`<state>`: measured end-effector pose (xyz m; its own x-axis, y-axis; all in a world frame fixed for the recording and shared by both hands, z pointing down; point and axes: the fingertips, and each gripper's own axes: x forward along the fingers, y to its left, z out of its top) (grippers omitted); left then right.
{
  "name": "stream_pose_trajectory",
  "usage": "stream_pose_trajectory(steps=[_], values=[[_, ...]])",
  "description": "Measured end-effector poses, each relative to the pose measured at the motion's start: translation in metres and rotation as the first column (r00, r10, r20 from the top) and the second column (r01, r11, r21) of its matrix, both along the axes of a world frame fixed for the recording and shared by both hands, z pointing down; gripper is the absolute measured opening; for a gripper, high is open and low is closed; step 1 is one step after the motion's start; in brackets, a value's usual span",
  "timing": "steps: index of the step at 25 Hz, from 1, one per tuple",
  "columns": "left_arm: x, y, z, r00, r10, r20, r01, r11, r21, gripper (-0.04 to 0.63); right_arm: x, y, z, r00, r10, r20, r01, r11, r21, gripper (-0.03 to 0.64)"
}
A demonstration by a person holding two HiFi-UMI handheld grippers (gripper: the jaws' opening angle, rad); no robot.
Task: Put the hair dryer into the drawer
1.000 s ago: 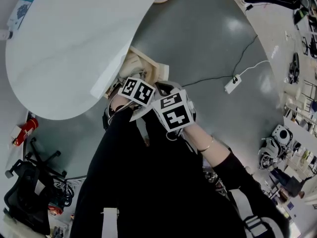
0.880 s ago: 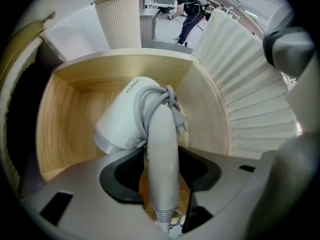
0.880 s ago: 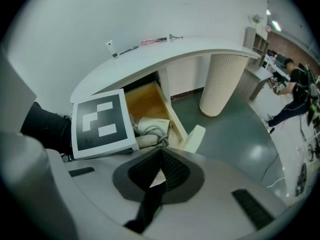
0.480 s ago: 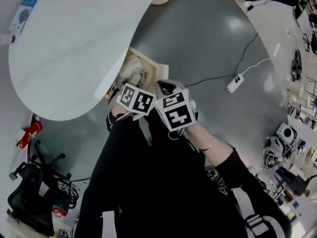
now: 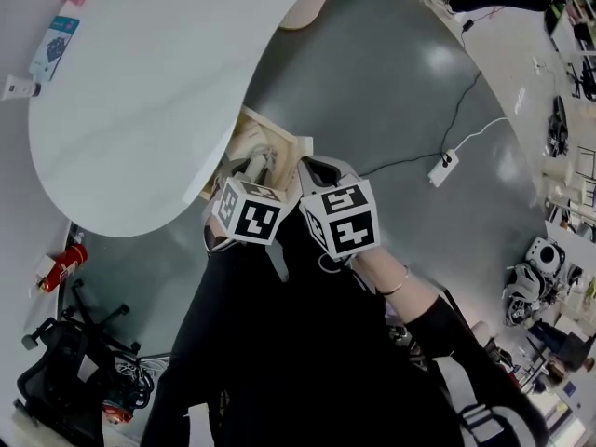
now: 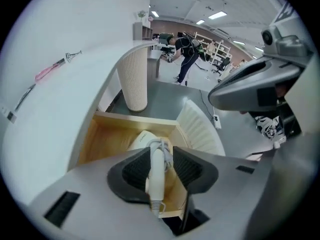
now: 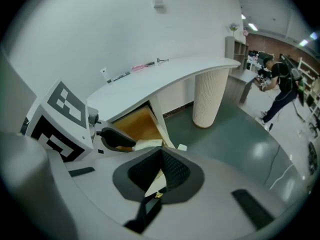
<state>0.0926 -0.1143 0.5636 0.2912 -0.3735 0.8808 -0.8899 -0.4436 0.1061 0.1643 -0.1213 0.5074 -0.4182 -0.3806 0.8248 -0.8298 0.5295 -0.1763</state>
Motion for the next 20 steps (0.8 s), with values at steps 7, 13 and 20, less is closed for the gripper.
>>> stream_pose_trajectory(steps=[7,13,20], values=[[0.004,-0.007,-0.047,0.987,-0.066,-0.145,0.08,0.992,0.094,0.04,-0.002,-0.009,-0.041,0.995,0.019,0.095,-0.026,0.997,0.074,0.002],[-0.001,-0.011,-0.088,0.963,-0.078,-0.259,0.131,0.973,0.191,0.009,-0.006,-0.01,-0.073,0.986,0.004,0.166,-0.03,0.988,0.154,0.002],[-0.02,-0.014,-0.164,0.9,-0.101,-0.424,0.265,0.899,0.35,0.009,-0.005,-0.01,-0.121,0.967,-0.005,0.256,-0.069,0.957,0.281,0.002]])
